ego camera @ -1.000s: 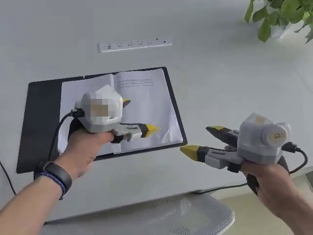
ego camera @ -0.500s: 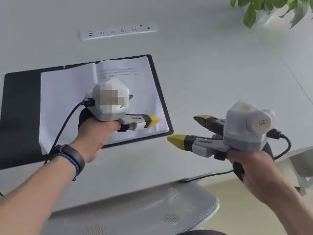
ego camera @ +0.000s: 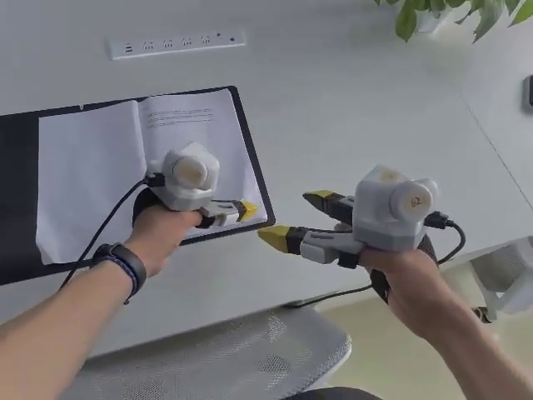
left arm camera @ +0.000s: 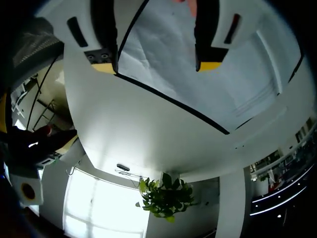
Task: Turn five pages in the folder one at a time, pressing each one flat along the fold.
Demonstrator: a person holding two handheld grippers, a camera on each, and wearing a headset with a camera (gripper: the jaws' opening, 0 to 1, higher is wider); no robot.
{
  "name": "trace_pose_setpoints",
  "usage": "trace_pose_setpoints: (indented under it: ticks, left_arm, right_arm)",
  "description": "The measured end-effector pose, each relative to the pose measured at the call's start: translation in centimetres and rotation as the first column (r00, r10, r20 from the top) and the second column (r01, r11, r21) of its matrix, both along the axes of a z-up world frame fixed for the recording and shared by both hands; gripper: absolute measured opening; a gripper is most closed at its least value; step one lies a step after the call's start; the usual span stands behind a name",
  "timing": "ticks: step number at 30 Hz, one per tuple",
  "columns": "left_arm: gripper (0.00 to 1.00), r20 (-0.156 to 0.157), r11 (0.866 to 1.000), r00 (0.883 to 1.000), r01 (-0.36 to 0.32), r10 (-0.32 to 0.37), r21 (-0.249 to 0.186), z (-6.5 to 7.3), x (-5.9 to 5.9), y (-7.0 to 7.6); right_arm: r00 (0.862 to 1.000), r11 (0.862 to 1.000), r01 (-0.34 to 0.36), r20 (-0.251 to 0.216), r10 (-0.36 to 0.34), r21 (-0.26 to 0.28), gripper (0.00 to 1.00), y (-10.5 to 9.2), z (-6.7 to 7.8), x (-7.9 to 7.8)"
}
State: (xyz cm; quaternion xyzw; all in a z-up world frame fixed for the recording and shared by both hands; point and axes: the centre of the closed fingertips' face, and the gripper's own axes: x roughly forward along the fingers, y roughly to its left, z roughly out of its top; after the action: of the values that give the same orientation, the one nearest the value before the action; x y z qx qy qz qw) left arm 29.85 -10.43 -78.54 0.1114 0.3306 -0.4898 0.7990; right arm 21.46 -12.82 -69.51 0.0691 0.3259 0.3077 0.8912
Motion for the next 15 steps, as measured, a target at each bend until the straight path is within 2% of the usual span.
trace_pose_setpoints:
  ticks: [5, 8, 13, 15]
  left_arm:
    - [0.63, 0.024, 0.997, 0.999, 0.040, -0.041, 0.063, -1.2, -0.8, 0.0]
    - [0.62, 0.058, 0.994, 0.997, 0.052, -0.057, 0.094, -1.4, -0.8, 0.1]
    - [0.62, 0.058, 0.995, 0.997, 0.049, -0.054, 0.087, -1.4, -0.7, 0.2]
    - [0.61, 0.046, 0.996, 0.998, 0.045, -0.049, 0.073, -1.2, -0.6, 0.3]
  right_arm:
    - [1.000, 1.000, 0.000, -0.006, 0.000, 0.003, 0.64, -0.2, -0.2, 0.1]
    - [1.000, 1.000, 0.001, -0.009, -0.001, 0.004, 0.64, -0.2, -0.3, 0.1]
    - [1.000, 1.000, -0.004, -0.015, 0.004, 0.014, 0.63, 0.0, -0.4, 0.1]
    - [1.000, 1.000, -0.008, -0.017, 0.008, 0.013, 0.63, 0.1, -0.5, 0.2]
